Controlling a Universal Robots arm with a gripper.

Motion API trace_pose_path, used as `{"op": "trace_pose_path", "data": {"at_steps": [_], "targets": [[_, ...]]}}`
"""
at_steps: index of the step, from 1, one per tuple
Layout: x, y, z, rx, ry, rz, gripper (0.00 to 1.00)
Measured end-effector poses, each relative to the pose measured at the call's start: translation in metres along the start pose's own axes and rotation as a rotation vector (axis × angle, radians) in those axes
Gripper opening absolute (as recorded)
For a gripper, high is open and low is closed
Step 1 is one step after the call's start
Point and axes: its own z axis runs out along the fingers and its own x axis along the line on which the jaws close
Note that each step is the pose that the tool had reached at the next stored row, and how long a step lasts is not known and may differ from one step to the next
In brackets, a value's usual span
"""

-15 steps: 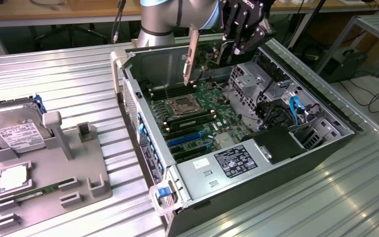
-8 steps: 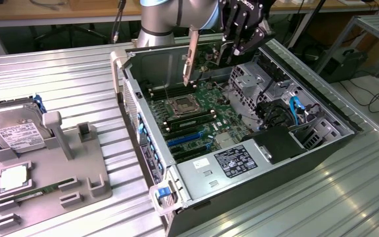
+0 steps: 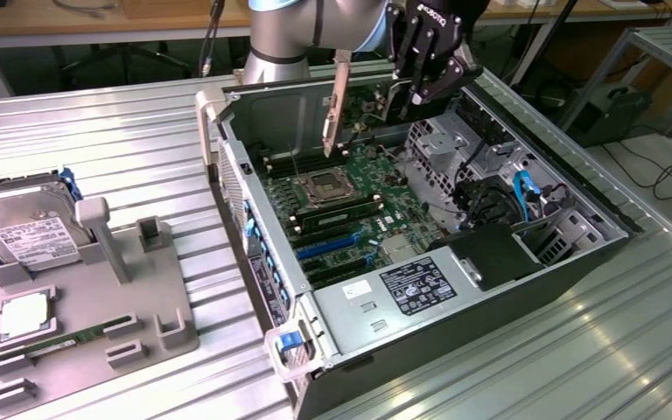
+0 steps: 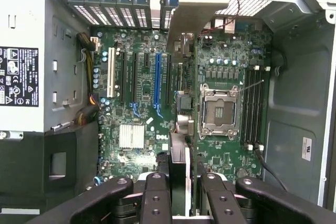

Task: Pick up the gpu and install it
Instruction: 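Insert the gpu into the slot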

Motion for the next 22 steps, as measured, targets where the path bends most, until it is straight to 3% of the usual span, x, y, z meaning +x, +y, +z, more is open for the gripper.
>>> {"op": "trace_pose_path", "data": {"at_steps": [4,9,18,22], "targets": [[-0.001,0.004,0.0073,0.0003,-0.0004,0.005,0.27],[-0.001,0.0205,0.0165,0.0003,-0.0003,0.006,0.27],[0.0,0.0207,0.0362,0.0009,-0.0012,0.038,0.27],[0.0,0.0206,0.0434,0.0029,-0.0025,0.107,0.27]]}}
